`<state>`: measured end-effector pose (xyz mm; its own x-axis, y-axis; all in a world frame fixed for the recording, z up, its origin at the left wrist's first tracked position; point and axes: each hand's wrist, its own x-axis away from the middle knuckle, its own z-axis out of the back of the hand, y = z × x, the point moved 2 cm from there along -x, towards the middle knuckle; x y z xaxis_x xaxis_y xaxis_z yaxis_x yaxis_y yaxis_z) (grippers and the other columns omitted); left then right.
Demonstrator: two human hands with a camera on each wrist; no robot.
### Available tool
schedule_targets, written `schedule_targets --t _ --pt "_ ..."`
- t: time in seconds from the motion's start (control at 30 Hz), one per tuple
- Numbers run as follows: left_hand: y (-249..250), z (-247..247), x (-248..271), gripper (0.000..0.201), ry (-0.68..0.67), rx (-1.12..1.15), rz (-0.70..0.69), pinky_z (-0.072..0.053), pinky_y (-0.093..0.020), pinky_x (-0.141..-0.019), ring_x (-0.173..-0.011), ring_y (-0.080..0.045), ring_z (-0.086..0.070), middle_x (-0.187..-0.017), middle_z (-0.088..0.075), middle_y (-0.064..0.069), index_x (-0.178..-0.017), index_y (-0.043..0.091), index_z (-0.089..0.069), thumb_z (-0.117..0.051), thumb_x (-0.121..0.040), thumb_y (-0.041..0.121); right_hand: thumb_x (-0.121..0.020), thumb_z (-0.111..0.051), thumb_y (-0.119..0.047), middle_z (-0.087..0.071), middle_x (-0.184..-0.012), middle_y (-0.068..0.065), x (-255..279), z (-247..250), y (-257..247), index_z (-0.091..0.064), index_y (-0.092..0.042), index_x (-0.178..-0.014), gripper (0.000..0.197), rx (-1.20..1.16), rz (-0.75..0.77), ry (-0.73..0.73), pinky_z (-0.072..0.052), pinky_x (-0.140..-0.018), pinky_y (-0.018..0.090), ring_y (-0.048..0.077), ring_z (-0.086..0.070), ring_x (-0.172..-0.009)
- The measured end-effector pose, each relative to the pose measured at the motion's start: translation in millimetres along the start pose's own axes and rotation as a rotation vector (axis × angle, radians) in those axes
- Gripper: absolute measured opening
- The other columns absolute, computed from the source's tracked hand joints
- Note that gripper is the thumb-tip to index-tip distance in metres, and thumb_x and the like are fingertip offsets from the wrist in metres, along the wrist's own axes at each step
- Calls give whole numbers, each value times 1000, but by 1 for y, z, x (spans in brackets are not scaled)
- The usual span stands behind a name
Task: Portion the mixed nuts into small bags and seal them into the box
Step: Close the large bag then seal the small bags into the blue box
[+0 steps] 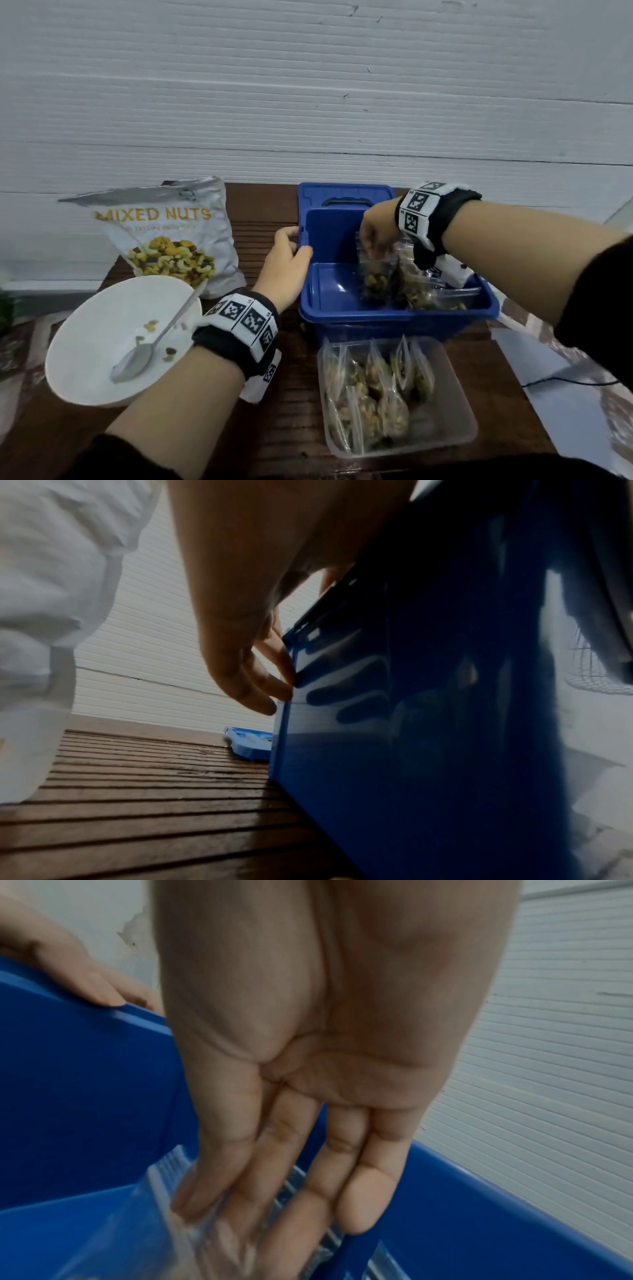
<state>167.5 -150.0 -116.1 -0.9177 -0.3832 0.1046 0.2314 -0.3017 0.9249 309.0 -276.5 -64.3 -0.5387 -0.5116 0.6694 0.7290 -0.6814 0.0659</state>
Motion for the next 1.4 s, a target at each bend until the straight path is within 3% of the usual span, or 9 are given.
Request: schedule_targets --t 0.13,0.23,0.5,0.67,0.83,0.97,1.17,1.3,1.4 --pt "-2 -1 1 34 -2 10 3 -38 -7 -51 -75 -2 -51 -89 -49 10 -134 19 -35 -42 -100 21 -79 -73 -19 -72 -86 0 -8 -5 3 -75 -17 -88 9 83 -53 138 -56 -75 32 22 -68 -83" --pt "-2 -1 1 34 -1 16 0 -38 -9 -52 -75 -1 -51 -89 -49 10 -134 20 -35 -42 -100 21 -78 -72 -22 -73 -87 2 -10 -8 3 -75 -17 -85 9 117 -58 182 -58 -78 40 24 -68 -82" --pt "-2 0 2 38 -1 -15 4 -38 -15 -56 -75 -1 -52 -89 -51 12 -137 21 -35 -43 -100 25 -82 -75 -21 -63 -69 -5 11 3 5 -67 -17 -79 9 -7 -17 233 -46 -55 20 9 -58 -61" --pt "3 3 10 40 60 -58 -3 -39 -18 -60 -79 -3 -54 -90 -54 14 -134 18 -41 -51 -97 29 -86 -69 -23 -65 -68 -7 46 3 9 -65 -20 -79 9 -180 39 288 -48 -63 21 5 -58 -57" --pt "10 3 23 42 140 -89 -29 -46 -26 -81 -104 -14 -54 -123 -54 -1 -131 13 -45 -58 -93 25 -91 -63 -33 -67 -69 -5 98 -14 8 -66 -16 -86 19 -320 12 423 -44 -59 18 5 -57 -57" --pt "19 1 38 44 172 -175 -84 -42 -41 -103 -118 -22 -49 -130 -49 -6 -131 11 -46 -60 -91 23 -91 -62 -35 -68 -68 -5 139 -47 -1 -69 -14 -79 26 -409 -16 360 -45 -60 18 5 -58 -57" --pt "30 -8 70 46 147 -255 -121 -39 -43 -105 -124 -24 -45 -133 -48 -5 -133 13 -46 -59 -91 25 -86 -67 -39 -58 -52 -7 164 -111 -19 -60 -19 -54 38 -376 -143 293 -40 -51 18 7 -54 -52" --pt "34 -15 92 48 132 -317 -132 -33 -40 -109 -130 -26 -38 -140 -43 -5 -137 15 -43 -57 -93 26 -82 -70 -43 -61 -67 9 162 -147 -37 -60 -10 -65 39 -465 -220 296 -41 -55 27 16 -53 -59" --pt "38 -20 107 47 145 -403 -139 -31 -40 -109 -132 -27 -35 -141 -42 -5 -137 18 -43 -56 -93 28 -83 -69 -35 -49 -61 4 158 -164 -47 -48 -13 -59 39 -542 -267 340 -37 -52 27 19 -51 -61"
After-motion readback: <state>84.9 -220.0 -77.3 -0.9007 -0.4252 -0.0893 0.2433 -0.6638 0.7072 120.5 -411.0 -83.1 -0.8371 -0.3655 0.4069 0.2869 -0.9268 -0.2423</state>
